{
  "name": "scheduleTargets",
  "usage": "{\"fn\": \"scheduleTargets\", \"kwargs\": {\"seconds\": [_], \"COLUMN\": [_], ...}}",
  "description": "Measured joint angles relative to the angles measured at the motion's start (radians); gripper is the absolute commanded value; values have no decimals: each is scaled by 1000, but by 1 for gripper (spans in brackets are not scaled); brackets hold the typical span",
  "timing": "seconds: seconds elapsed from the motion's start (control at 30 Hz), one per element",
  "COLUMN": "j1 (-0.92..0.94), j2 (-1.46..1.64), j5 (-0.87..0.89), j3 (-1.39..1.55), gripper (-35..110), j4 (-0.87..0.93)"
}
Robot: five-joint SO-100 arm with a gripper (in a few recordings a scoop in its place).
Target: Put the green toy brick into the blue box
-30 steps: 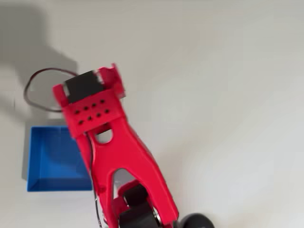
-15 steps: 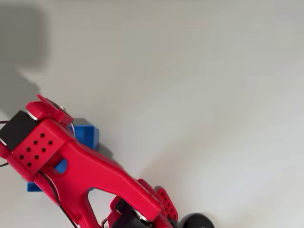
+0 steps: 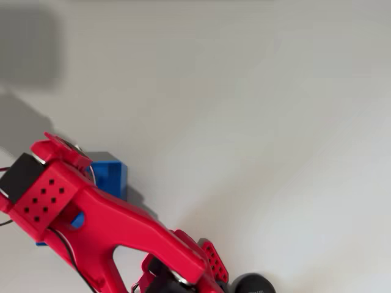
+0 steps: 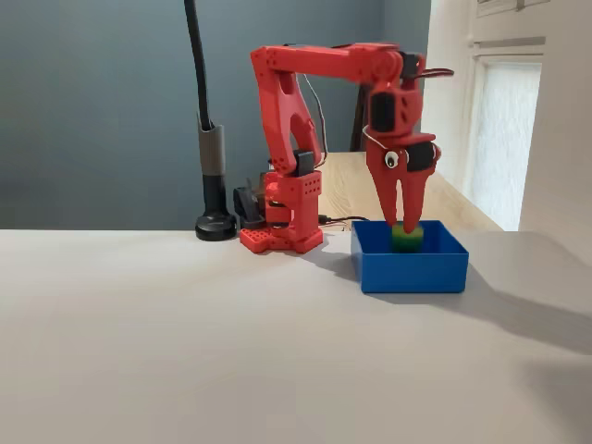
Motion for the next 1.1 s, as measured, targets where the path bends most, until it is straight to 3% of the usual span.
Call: {"fn": "scheduleTargets", "kwargs": {"seconds": [0.17, 0.37, 0.63, 0.83, 1.1], "j1": [3, 60, 397, 687, 853], "j2": [0, 0, 0, 20, 103], "j5": [0, -5, -160, -299, -324], "j3": [20, -17, -193, -190, -72], "gripper": [23, 0, 0, 0, 0], "j4": [0, 0, -5, -126, -241]}}
